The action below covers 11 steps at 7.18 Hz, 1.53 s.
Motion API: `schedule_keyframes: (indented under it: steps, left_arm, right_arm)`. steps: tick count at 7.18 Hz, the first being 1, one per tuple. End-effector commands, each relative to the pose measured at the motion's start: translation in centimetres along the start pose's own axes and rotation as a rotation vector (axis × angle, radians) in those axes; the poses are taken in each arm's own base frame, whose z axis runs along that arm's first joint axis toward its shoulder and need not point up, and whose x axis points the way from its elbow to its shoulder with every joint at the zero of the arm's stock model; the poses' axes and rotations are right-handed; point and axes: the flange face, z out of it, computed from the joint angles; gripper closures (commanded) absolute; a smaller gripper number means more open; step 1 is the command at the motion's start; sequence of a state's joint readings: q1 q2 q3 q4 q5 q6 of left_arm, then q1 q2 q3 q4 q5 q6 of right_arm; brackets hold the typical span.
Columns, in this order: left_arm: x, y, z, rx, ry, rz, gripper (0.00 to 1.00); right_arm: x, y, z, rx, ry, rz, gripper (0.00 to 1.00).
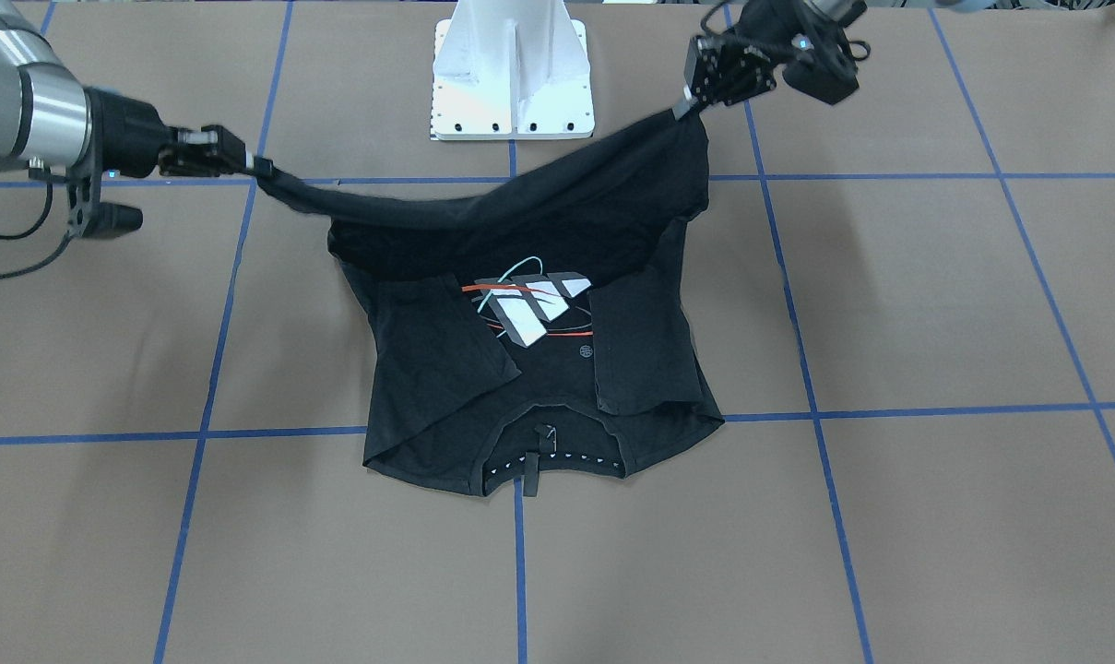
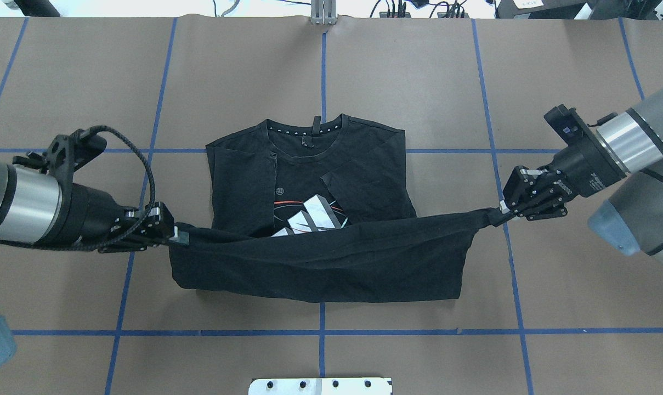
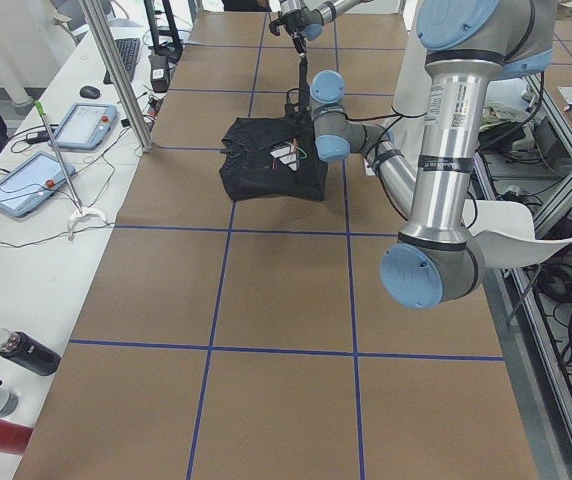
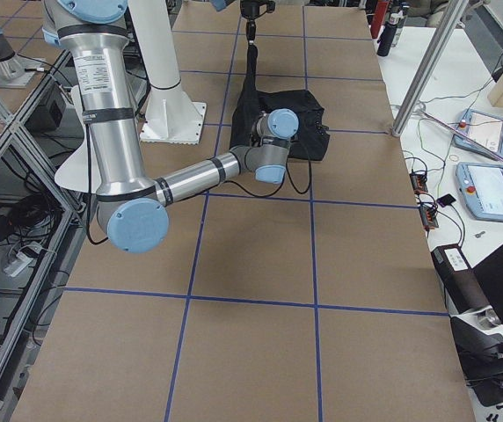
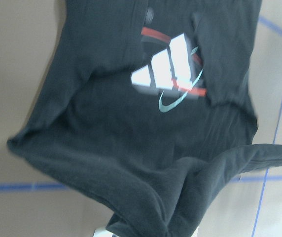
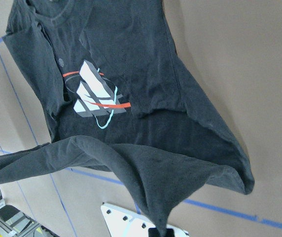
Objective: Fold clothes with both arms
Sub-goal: 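Carry both hem corners away from the robot over the collar, folding the shirt in half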
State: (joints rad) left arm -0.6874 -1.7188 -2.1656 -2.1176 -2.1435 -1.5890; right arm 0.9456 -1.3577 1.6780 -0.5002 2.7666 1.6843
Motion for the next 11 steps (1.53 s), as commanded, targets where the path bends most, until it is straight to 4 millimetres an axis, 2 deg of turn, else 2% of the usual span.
schedule_keyframes:
  steps: [1,2,3,4,5,7,8,10,11]
  left_arm:
    - [-1.6,-8.0,0.5,0.119,-0.05,-0.03,1.0]
    - [-1.5,-11.5,1.1,0.159,-0.065,-0.057,1.0]
    - [-1.5,-13.7,3.3,0.164,-0.091,-0.078,1.0]
    - [-0.1,-15.8,5.7,0.161,-0.101,-0.087,1.0]
    - [0.2,-17.7,8.0,0.155,-0.125,-0.103,1.0]
    - [-2.9,-19.5,11.0,0.208,-0.19,-0.112,1.0]
    - [-4.6,-20.5,12.2,0.221,-0.228,-0.11,1.0]
    - [-7.8,-21.6,13.6,0.222,-0.249,-0.073,1.0]
    - [-8.7,-22.3,14.0,0.238,-0.272,-0.06,1.0]
  right_arm:
    - [-2.2,-5.7,0.4,0.106,-0.009,0.015,1.0]
    - [-2.4,-7.4,0.8,0.174,-0.01,0.022,1.0]
    - [-2.9,-9.6,1.3,0.231,-0.009,0.035,1.0]
    - [-3.2,-11.3,1.7,0.26,-0.005,0.047,1.0]
    - [-2.4,-12.4,1.8,0.293,0.004,0.067,1.0]
    - [-2.4,-13.7,2.3,0.34,0.009,0.079,1.0]
    - [-1.6,-14.6,2.5,0.373,0.018,0.097,1.0]
    - [-0.8,-15.5,2.9,0.409,0.028,0.114,1.0]
    - [-0.1,-15.9,3.0,0.412,0.037,0.128,1.0]
